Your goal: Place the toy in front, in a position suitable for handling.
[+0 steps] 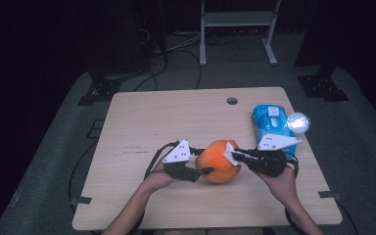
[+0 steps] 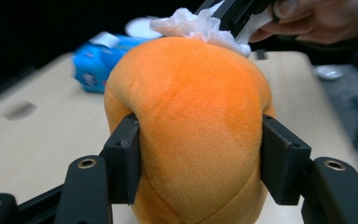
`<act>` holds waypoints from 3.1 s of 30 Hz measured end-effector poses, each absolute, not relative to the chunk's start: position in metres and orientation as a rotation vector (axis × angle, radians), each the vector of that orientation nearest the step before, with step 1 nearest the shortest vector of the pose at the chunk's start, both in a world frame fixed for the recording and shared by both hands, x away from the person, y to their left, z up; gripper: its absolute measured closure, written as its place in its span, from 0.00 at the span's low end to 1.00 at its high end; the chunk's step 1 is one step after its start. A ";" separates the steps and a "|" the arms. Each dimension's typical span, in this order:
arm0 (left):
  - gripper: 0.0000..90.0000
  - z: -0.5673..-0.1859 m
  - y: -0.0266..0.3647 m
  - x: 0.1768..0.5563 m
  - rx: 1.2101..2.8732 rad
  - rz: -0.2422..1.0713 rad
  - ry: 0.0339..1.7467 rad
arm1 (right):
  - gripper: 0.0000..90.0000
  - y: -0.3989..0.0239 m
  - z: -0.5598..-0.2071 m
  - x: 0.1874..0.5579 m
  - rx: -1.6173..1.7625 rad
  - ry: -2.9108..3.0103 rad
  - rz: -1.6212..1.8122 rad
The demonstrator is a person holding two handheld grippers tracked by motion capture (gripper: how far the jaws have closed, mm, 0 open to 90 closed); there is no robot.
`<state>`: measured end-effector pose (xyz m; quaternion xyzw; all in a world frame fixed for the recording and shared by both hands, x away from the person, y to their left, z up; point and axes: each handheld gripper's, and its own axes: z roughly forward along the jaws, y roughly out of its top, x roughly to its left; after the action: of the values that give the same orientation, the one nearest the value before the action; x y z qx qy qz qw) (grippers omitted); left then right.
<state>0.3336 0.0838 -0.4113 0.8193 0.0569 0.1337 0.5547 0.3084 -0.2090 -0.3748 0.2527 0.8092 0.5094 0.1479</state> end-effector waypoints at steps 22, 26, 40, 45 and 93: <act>0.35 -0.431 0.076 0.340 2.092 0.180 0.296 | 0.91 -0.193 -0.403 0.318 0.748 2.396 1.400; 0.35 -0.429 0.062 0.331 2.119 0.254 0.202 | 0.91 -0.169 -0.391 0.303 0.575 2.409 1.409; 0.31 -0.435 0.069 0.333 2.110 0.212 0.223 | 0.91 -0.211 -0.401 0.324 0.796 2.328 1.346; 0.13 -0.433 0.073 0.346 2.030 0.006 0.400 | 0.91 -0.209 -0.404 0.313 0.772 2.338 1.338; 0.33 -0.430 0.057 0.322 2.128 0.212 0.173 | 0.91 -0.206 -0.393 0.317 0.756 2.330 1.467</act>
<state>0.3219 0.0572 -0.4298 0.8713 0.0710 0.0867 0.4777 0.3169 -0.2058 -0.3934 0.2622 0.8077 0.5085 0.1425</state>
